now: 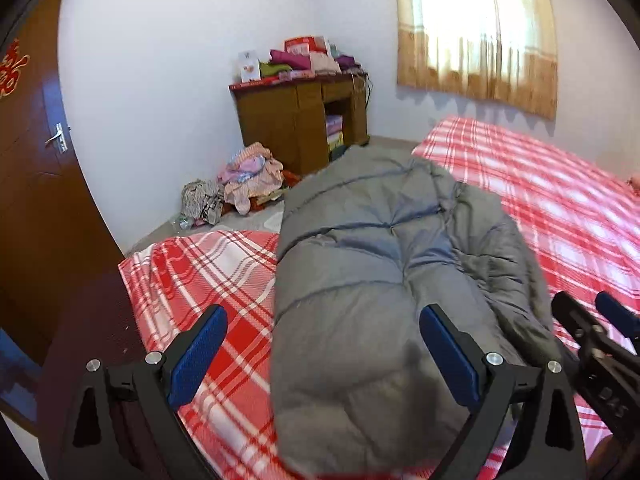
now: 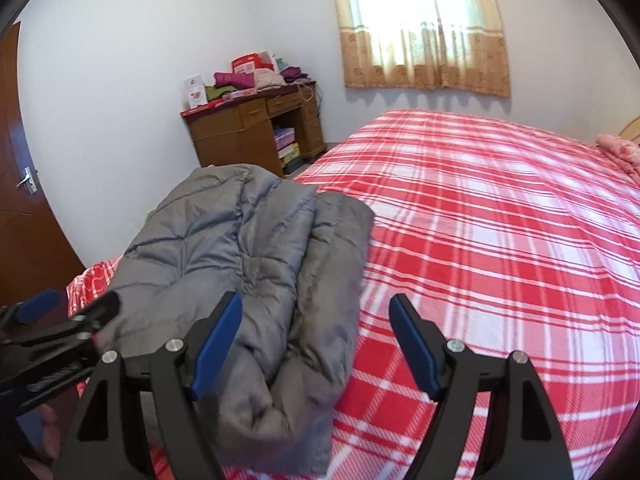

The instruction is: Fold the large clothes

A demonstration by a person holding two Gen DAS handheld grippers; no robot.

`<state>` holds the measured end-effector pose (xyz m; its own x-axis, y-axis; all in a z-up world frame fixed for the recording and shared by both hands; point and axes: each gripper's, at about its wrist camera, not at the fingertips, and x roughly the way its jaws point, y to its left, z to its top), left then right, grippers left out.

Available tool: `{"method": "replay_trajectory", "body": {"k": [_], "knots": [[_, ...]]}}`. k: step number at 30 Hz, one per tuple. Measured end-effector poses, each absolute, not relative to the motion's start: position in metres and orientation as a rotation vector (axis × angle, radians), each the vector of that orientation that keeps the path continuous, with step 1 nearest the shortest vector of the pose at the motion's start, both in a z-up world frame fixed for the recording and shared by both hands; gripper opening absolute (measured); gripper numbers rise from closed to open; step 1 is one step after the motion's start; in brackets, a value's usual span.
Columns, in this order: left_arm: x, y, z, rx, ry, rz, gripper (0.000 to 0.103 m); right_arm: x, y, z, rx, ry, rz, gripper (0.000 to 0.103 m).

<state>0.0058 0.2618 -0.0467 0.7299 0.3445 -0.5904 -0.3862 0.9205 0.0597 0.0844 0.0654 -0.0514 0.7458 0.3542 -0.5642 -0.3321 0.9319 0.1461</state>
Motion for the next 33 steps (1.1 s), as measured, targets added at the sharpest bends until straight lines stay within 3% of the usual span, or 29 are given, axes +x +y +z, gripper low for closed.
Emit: {"method": "replay_trajectory", "body": {"k": [12, 16, 24, 33], "knots": [[-0.05, 0.233, -0.036, -0.025, 0.618, 0.411, 0.097, 0.04, 0.044, -0.037, 0.011, 0.584, 0.335, 0.08], [-0.054, 0.224, -0.035, -0.009, 0.628, 0.436, 0.097, 0.026, 0.042, -0.033, -0.045, 0.551, 0.3, 0.093], [-0.068, 0.213, -0.036, -0.035, 0.625, 0.437, 0.097, 0.016, 0.031, -0.027, -0.033, 0.556, 0.305, 0.093], [-0.101, 0.189, 0.017, 0.025, 0.467, 0.427, 0.097, -0.012, 0.011, 0.015, 0.035, 0.429, 0.317, 0.099]]}}
